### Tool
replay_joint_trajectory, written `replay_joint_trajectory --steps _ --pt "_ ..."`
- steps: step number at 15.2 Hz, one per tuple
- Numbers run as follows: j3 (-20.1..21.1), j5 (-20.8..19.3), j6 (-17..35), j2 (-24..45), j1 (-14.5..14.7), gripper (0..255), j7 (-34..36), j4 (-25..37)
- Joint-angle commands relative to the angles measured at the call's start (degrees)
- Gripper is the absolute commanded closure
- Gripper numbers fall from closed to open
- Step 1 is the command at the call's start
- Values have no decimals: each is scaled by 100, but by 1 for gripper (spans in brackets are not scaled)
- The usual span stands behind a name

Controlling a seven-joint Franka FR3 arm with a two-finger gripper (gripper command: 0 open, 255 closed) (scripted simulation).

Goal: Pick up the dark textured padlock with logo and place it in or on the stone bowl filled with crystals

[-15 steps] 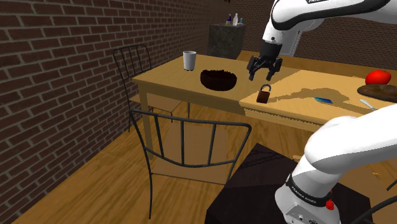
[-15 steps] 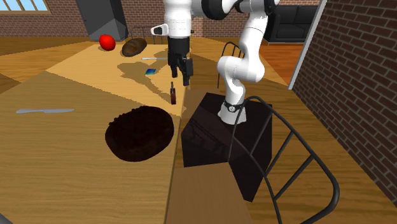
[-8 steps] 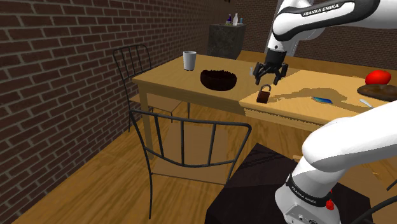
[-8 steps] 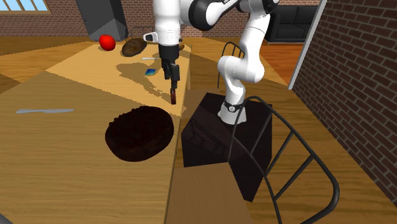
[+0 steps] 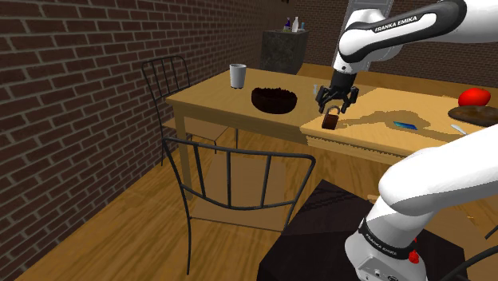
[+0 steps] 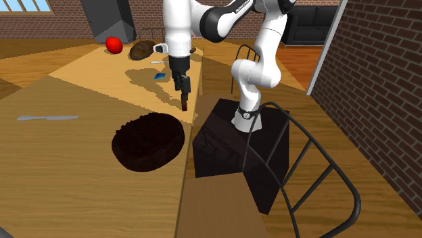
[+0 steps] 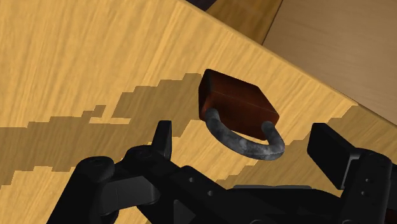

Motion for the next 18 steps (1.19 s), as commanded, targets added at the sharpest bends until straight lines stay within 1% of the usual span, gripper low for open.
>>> replay_joint_trajectory --steps 1,5,6,15,18 --pt "-3 -1 10 3 -1 0 -1 -5" --pt "-2 -1 9 3 0 0 -1 -5" --pt "-2 -1 9 3 0 255 -1 -5" --pt "-3 -1 10 3 0 255 -1 -5" --pt "33 26 -233 -40 10 255 -9 195"
